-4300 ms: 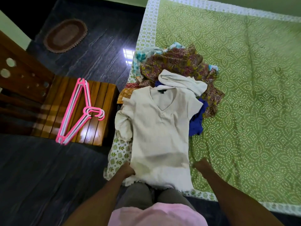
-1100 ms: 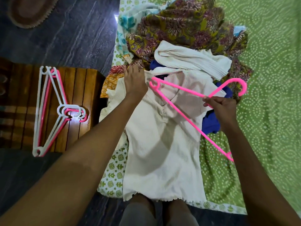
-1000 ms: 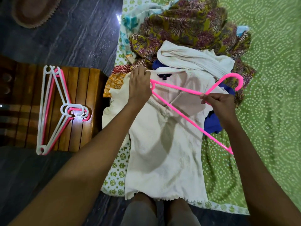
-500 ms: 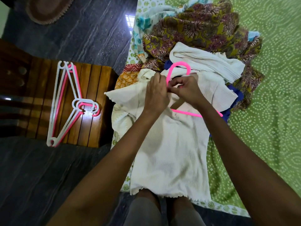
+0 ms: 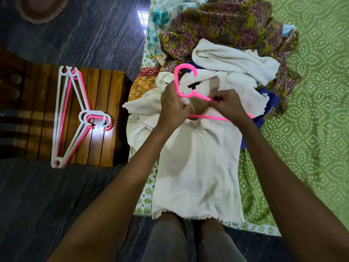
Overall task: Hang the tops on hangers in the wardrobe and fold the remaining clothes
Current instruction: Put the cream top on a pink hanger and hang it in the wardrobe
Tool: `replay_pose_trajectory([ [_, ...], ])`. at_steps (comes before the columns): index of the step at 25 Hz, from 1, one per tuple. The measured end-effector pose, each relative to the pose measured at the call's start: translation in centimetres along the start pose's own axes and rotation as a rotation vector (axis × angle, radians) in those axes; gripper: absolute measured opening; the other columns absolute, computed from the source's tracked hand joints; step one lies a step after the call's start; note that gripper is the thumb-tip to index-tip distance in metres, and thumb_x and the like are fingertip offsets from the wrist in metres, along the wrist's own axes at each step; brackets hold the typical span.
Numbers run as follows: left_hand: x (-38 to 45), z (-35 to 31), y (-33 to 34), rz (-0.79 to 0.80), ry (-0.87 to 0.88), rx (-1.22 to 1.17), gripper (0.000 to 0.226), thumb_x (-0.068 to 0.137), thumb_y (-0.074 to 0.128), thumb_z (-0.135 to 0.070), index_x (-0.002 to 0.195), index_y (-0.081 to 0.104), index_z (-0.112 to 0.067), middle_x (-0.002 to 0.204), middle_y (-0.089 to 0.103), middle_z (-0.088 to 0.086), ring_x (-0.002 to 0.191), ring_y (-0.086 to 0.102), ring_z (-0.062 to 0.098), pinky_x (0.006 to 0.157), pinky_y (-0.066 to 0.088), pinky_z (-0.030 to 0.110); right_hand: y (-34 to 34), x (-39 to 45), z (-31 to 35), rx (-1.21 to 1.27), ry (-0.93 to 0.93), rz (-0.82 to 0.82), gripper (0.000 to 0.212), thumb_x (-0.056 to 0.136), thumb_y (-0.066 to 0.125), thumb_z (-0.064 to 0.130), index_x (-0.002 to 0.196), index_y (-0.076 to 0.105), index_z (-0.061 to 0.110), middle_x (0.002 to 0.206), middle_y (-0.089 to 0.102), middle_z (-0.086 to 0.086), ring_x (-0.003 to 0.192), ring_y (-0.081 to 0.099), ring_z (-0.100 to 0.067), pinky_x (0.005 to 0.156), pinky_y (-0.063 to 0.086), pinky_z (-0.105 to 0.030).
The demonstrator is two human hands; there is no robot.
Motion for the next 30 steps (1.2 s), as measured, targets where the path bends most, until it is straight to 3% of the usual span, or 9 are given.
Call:
replay_pose_trajectory([
  [2,-1.5,-0.4,-1.5,-0.244,-0.102,-0.049,0.078,0.072,0.068,-0.011,0.137,0.029,0.004,0.142,0.030,0.024,0.134,0.027,0.035,0.112,0.024,0.044,1.2,1.1,1.8,-0.036,-0.058,-0.004,0.013,0.073,0.068,0.000,0.085,0.074,-0.001,0.077,0.070,-0.018,0.067,0.053,-0.012,0.062,0.034,-0.012],
  [5,-4.0,-4.2,-2.3,-0.522,0.185,0.210,0.057,0.067,0.062,-0.018,0.117,0.048,0.004,0.122,0.047,0.022,0.118,0.037,0.029,0.104,0.028,0.044,1.9,1.5,5.0,-0.085,-0.245,-0.020,0.008,0.070,0.066,0.008,0.067,0.073,0.005,0.055,0.062,-0.006,0.061,0.048,-0.011,0.066,0.035,-0.027],
  [8,-2.3,-6.2,1.2,-0.135,0.366,0.110,0.054,0.070,0.048,-0.020,0.118,0.049,0.005,0.119,0.051,0.020,0.113,0.044,0.028,0.099,0.039,0.038,1.2,0.9,6.2,-0.065,-0.330,-0.006,0.021,0.070,0.051,0.018,0.050,0.053,0.022,0.048,0.041,0.013,0.055,0.039,-0.013,0.067,0.026,-0.032],
  [11,0.2,-5.6,3.8,0.195,0.262,0.144,0.060,0.079,0.047,-0.022,0.133,0.039,0.002,0.128,0.048,0.018,0.118,0.044,0.027,0.096,0.033,0.029,0.9,0.7,3.5,-0.140,-0.266,0.053,0.025,0.070,0.051,0.013,0.077,0.069,-0.003,0.067,0.064,-0.004,0.062,0.054,-0.023,0.061,0.038,-0.023],
  [13,1.2,-5.1,4.9,0.341,0.256,0.210,0.056,0.087,0.051,-0.016,0.138,0.033,-0.001,0.131,0.047,0.016,0.120,0.043,0.027,0.096,0.031,0.028,-0.1,0.1,0.7,-0.226,-0.192,0.040,0.026,0.072,0.061,0.019,0.088,0.073,0.003,0.078,0.072,-0.012,0.071,0.065,-0.030,0.070,0.049,-0.035],
  [17,2.3,-4.5,5.0,0.297,0.383,0.335,0.037,0.088,0.052,-0.015,0.122,0.052,-0.002,0.114,0.057,0.015,0.109,0.051,0.031,0.090,0.035,0.035,-4.6,-3.0,-6.4,-0.267,0.128,-0.152,0.023,0.076,0.074,0.023,0.095,0.075,0.009,0.081,0.072,-0.013,0.081,0.067,-0.026,0.080,0.048,-0.043],
  [21,1.7,-5.5,7.3,0.320,0.482,0.544,0.034,0.092,0.043,-0.028,0.117,0.057,-0.009,0.112,0.060,0.009,0.109,0.050,0.028,0.090,0.030,0.035,-3.4,-3.6,-4.3,0.097,0.116,-0.117,0.030,0.080,0.071,0.012,0.107,0.068,0.001,0.093,0.069,-0.012,0.068,0.061,0.008,0.072,0.047,-0.010],
  [26,2.7,-5.9,4.8,0.164,0.529,0.408,0.046,0.091,0.029,-0.035,0.103,0.059,-0.002,0.097,0.060,0.016,0.095,0.053,0.032,0.078,0.028,0.036,-3.6,1.0,-3.8,0.750,0.324,0.016,0.021,0.090,0.051,0.021,0.084,0.067,0.008,0.075,0.068,-0.002,0.068,0.060,-0.012,0.060,0.046,-0.021],
  [30,2.8,-5.4,4.1,0.141,0.509,0.384,0.048,0.087,0.028,-0.039,0.091,0.059,-0.003,0.085,0.057,0.012,0.086,0.052,0.031,0.070,0.021,0.028,-2.9,4.1,-5.0,0.349,0.337,-0.152,0.019,0.068,0.074,0.019,0.059,0.058,0.014,0.058,0.057,0.002,0.058,0.053,-0.011,0.060,0.042,-0.027],
])
Point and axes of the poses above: each hand's wrist, its own x-axis towards the middle knuckle, its own y-axis out of the palm, z = x × y, the point moved 7 cm from there along x, towards the middle knuckle
